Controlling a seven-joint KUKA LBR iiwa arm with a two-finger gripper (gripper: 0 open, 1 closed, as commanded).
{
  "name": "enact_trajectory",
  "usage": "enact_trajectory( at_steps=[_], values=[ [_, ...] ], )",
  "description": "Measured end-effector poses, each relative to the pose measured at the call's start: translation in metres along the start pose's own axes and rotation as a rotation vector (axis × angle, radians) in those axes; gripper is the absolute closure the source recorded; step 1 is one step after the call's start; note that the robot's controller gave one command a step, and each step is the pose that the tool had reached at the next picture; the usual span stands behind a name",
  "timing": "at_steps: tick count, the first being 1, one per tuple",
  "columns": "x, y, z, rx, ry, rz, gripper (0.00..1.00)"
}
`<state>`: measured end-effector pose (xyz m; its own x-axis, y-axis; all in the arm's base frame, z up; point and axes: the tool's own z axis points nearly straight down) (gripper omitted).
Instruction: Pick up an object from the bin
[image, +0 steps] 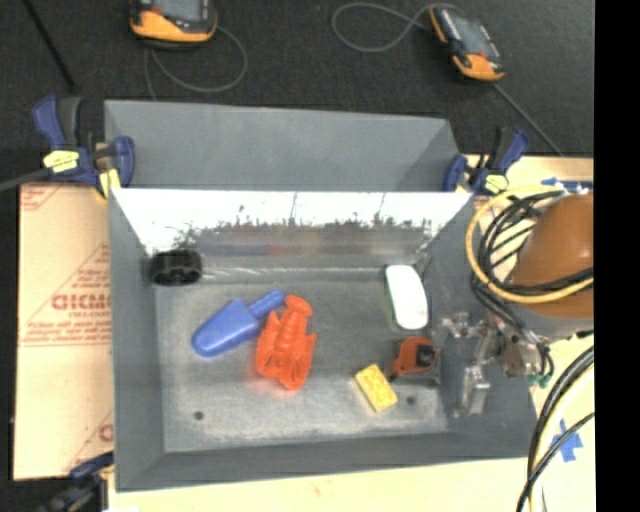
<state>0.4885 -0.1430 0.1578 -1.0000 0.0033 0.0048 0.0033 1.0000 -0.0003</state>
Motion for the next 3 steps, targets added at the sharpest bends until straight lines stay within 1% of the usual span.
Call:
enact_trajectory(
  at_steps=[1, 2, 3],
  values=[
    [-0.002, 0.0, -0.004, 0.002, -0.008, -0.003, 0.0],
    [-0.051, 0.016, 0.027, 0.004, -0.014, -0.058, 0.0],
    [-0.083, 0.019, 0.066, 0.002, -0.008, -0.284, 1.0]
  ],
)
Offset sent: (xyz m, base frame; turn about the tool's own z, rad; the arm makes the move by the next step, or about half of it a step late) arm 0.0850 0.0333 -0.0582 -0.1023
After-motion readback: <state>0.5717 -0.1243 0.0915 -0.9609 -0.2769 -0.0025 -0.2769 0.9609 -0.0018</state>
